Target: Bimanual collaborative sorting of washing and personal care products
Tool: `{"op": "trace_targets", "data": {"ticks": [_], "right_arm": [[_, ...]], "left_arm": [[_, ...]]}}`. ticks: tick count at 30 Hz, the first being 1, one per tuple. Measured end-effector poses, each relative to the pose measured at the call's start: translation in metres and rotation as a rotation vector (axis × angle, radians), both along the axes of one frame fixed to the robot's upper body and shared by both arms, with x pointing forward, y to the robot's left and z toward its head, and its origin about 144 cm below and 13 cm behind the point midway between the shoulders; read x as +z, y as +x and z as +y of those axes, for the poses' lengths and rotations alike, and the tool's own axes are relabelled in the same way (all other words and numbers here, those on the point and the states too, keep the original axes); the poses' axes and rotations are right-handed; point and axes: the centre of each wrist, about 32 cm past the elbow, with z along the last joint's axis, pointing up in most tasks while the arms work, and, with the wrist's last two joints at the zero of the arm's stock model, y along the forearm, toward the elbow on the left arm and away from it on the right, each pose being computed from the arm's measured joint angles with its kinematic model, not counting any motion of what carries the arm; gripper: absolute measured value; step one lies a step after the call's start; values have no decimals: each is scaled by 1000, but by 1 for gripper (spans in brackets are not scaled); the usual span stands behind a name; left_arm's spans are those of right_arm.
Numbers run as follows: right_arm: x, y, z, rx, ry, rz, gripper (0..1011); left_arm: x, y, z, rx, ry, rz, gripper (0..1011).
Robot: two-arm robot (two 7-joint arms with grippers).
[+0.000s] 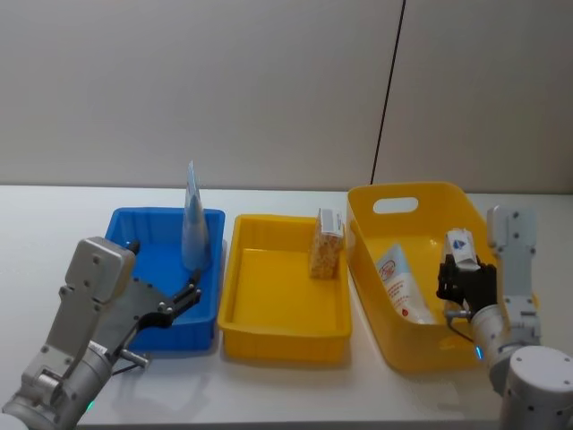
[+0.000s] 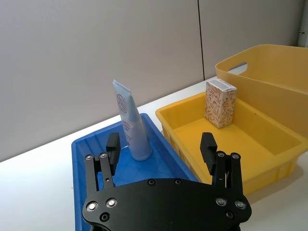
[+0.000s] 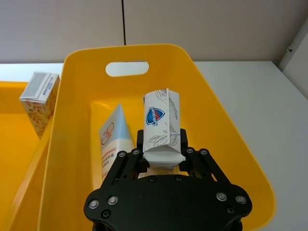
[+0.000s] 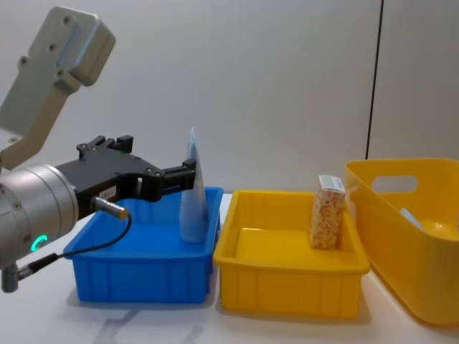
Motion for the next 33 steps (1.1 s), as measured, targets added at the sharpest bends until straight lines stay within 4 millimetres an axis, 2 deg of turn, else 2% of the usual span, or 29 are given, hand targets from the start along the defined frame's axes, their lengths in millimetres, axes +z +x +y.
{"op": "trace_targets", "data": {"ticks": [6, 18, 21, 25, 29, 33], "right_arm": [[-4, 2, 1, -5, -7, 17, 329], [-9, 4, 1, -12, -14, 33, 745], [-9, 4, 1, -12, -15, 35, 801], [-9, 5, 2, -13, -15, 37, 927], [-9, 4, 1, -13, -12, 30, 1003], [-8, 4, 1, -8, -1, 8, 1004]], "left_arm": [[0, 0, 0, 0, 0, 0, 1001], [0, 0, 0, 0, 0, 0, 1001], [0, 0, 0, 0, 0, 0, 1001], [0, 0, 0, 0, 0, 0, 1001], [0, 0, 0, 0, 0, 0, 1001], [0, 0, 0, 0, 0, 0, 1001]]}}
